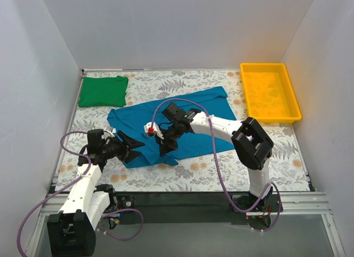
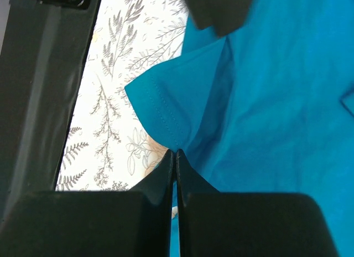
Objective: Fold and stack the t-shirts
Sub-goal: Fold the tshirt
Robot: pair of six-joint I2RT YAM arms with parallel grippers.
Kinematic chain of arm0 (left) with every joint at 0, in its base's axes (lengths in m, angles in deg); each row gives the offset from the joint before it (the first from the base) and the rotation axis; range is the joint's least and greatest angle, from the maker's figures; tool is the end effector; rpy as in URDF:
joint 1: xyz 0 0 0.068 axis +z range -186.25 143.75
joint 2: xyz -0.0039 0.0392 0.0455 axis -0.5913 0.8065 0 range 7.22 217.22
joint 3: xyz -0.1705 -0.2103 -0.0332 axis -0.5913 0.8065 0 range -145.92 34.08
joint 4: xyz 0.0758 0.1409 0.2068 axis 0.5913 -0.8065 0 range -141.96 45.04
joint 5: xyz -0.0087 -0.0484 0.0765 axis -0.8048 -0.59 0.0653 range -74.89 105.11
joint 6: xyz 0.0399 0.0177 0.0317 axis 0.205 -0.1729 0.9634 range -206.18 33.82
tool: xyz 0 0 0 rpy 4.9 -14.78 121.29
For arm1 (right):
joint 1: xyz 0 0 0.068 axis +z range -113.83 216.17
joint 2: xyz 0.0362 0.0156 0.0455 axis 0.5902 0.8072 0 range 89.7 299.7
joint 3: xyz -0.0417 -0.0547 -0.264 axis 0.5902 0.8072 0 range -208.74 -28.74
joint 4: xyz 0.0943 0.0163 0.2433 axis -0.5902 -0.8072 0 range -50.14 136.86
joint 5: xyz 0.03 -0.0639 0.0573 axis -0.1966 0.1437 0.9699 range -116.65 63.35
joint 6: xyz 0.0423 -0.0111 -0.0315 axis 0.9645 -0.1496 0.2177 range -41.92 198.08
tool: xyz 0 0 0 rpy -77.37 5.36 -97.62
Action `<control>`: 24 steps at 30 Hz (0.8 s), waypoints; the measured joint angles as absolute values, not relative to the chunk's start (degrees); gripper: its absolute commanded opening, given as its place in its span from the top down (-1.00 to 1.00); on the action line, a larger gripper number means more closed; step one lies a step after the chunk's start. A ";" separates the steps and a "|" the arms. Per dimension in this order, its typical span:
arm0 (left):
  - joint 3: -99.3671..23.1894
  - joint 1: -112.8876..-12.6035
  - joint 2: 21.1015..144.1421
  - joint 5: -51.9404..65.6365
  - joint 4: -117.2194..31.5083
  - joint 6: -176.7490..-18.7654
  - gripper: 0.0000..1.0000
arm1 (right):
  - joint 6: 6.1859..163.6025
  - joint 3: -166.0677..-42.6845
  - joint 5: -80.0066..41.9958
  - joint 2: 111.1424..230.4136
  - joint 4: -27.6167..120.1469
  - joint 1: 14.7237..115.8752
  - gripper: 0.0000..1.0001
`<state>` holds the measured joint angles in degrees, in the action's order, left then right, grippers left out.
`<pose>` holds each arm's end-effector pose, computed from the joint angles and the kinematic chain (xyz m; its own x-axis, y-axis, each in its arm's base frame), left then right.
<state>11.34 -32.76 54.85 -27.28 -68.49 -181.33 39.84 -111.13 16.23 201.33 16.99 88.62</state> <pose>0.1575 -0.0144 0.1848 -0.3329 -0.7572 0.5619 -0.7798 -0.1140 -0.6156 0.2316 0.3413 0.2057 0.0806 -0.6394 -0.7646 -0.9473 -0.2878 0.1409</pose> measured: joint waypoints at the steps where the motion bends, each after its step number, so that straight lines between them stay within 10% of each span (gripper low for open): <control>1: 11.34 -33.20 54.74 -27.26 -68.49 -181.68 -0.05 | 40.26 -111.53 16.47 201.53 17.01 88.29 0.97; 24: 14.57 -44.74 52.69 -18.69 -68.51 -189.24 0.02 | 43.34 -112.71 17.28 203.67 17.43 87.18 0.97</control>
